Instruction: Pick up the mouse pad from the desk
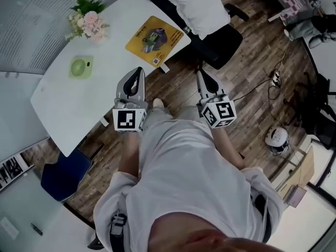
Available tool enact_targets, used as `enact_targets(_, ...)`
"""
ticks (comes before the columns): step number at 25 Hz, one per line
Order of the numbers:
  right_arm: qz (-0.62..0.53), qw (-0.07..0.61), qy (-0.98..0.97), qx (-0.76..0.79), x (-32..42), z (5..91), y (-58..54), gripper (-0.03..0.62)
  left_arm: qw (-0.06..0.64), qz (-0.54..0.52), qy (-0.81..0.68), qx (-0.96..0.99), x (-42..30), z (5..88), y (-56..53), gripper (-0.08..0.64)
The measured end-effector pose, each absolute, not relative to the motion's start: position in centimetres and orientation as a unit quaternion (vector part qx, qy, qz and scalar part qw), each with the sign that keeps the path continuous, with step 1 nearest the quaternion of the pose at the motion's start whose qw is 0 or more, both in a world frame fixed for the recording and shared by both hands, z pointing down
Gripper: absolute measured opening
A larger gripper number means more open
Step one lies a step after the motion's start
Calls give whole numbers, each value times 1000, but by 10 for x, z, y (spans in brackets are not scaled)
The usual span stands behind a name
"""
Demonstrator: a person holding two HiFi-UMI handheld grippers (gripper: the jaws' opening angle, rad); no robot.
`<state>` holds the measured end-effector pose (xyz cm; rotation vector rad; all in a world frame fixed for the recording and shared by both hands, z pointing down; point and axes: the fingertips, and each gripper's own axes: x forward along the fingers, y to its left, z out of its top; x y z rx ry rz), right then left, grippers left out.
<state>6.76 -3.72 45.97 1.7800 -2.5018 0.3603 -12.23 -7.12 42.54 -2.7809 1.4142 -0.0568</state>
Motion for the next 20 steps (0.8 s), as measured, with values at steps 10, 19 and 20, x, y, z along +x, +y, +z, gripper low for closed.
enact_targets(10, 155, 42, -787, 595, 68, 498, -127, 0, -10, -21, 430, -902, -116, 440, -153, -11)
enact_targets(19, 216, 145, -769, 584, 95, 635, -230, 126, -15, -53, 436, -898, -96, 457, -201, -11)
enact_targets(20, 229, 159, -765, 581, 99, 655, -243, 129, -15, -57, 437, -898, -92, 460, -205, -11)
